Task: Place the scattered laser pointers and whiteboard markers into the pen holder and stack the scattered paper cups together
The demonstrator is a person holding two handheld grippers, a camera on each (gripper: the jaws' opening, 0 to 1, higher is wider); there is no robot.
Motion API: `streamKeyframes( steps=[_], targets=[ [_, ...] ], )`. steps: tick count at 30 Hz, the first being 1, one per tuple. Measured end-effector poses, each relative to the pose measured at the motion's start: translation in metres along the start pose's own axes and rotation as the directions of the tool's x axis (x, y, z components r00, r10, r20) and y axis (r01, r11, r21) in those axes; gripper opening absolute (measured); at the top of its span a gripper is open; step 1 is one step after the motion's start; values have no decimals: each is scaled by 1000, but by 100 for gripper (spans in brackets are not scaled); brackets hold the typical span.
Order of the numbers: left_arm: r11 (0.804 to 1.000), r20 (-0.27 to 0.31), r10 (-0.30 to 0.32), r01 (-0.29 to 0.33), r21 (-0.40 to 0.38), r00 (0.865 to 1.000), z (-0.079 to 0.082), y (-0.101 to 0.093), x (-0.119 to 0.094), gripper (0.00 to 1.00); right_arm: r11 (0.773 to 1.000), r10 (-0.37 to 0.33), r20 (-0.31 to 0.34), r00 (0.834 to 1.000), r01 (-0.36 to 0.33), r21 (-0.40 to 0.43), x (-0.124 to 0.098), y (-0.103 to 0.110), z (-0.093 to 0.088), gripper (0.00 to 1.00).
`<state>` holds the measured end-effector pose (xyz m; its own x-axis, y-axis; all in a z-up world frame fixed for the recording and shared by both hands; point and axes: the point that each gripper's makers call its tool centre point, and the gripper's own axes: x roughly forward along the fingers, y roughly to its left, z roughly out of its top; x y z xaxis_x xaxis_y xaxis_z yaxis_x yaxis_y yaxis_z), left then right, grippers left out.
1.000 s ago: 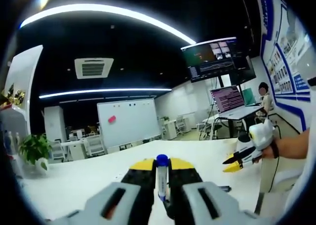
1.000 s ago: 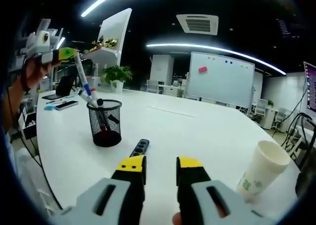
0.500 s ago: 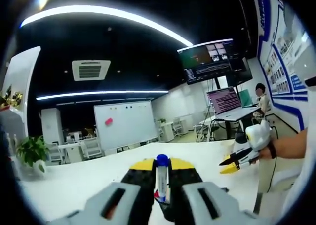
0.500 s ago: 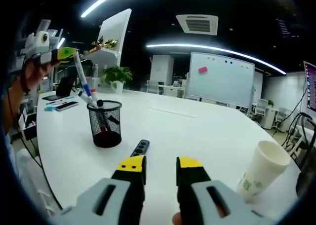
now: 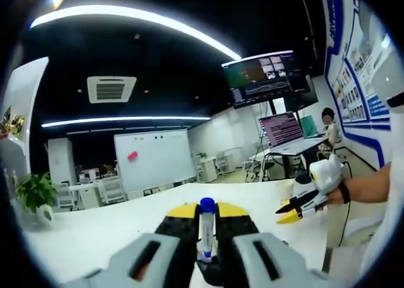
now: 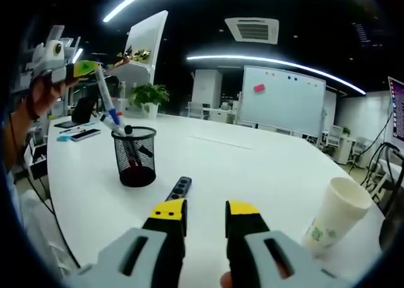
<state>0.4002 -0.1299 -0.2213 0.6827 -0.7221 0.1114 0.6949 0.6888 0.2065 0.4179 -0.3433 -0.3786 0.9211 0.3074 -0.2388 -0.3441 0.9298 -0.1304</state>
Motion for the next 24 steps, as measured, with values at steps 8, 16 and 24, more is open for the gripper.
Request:
streamKeyframes(
  steps=[8, 16, 24],
  targets=[
    [1000, 7, -7, 7, -1, 1000, -2, -2, 5, 11, 1000, -4, 2, 1000, 4, 3, -1, -2, 0, 24],
    [1000, -15, -9, 9, -7, 1000, -14, -1, 9, 11, 1000, -1, -1, 1000, 1, 6, 0, -1, -2, 24],
    [1000, -31, -7, 7, -13, 1000, -22, 1, 9, 11, 1000, 0, -5, 1000, 0, 4, 1, -1, -3, 24]
  ],
)
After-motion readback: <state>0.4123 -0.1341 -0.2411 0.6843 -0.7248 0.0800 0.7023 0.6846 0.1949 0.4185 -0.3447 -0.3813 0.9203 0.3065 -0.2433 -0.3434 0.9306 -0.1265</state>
